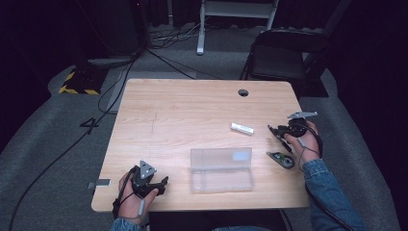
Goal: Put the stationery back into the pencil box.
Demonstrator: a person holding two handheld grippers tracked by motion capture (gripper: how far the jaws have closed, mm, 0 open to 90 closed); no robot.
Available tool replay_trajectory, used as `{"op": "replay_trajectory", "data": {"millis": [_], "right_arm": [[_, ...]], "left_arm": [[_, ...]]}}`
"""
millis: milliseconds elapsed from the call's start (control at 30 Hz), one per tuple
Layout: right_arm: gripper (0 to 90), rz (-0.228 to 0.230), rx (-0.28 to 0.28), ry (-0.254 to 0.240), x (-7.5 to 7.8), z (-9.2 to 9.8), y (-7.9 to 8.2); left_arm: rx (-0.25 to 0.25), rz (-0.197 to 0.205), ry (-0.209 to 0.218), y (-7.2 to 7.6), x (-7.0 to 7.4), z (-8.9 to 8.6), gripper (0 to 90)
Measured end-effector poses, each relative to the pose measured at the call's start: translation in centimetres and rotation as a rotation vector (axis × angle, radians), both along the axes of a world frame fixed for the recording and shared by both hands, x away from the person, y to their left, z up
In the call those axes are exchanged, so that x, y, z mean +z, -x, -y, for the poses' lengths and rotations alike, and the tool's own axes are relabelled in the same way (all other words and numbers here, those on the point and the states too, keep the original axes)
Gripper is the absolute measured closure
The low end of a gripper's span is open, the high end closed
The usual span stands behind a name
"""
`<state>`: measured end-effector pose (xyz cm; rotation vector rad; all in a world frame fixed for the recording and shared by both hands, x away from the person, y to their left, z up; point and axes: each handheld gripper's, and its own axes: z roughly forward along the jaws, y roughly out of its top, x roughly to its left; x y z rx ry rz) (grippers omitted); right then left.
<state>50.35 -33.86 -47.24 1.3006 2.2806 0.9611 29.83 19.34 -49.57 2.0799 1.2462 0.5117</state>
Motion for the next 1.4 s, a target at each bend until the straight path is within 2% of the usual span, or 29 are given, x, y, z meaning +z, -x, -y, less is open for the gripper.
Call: {"op": "replay_trajectory", "data": {"millis": [133, 233, 367, 400, 467, 500, 767, 1167, 1400], "right_arm": [[67.0, -0.011, 0.004, 0.033, -0.6, 0.0, -0.4], [68.2, -0.021, 0.009, 0.038, -0.9, -0.1, -0.5], [73.5, -0.04, 0.009, 0.048, -1.5, -0.2, -0.7], [75.5, -0.04, 0.012, 0.05, -1.4, -0.2, -0.7], [77.8, -0.043, 0.015, 0.051, -1.4, -0.2, -0.6], [79.6, -0.035, 0.017, 0.055, -1.4, -0.2, -0.5], [79.9, -0.039, 0.014, 0.056, -1.4, -0.1, -0.3], [80.2, -0.021, -0.004, 0.045, -0.3, 0.3, 0.1], [80.1, 0.026, 0.017, 0.023, 1.3, 0.0, 1.0]], "left_arm": [[0.004, -0.002, -0.022, -0.1, -0.3, -0.3, 25.6], [0.006, -0.011, -0.033, -0.1, -0.5, -0.3, 25.2], [0.006, -0.006, -0.025, -0.3, -0.6, -0.5, 23.7], [0.009, -0.015, -0.008, -0.3, -0.6, -0.5, 23.7], [0.008, -0.011, -0.005, -0.4, -0.7, -0.6, 23.5], [0.017, -0.016, 0.014, -0.4, -0.8, -0.6, 23.2], [0.013, -0.011, 0.022, -0.9, -0.9, -0.5, 21.6], [0.007, -0.017, 0.019, -1.2, -0.9, -0.4, 19.0], [-0.01, -0.019, 0.013, -1.6, -0.9, -0.3, 16.8]]}}
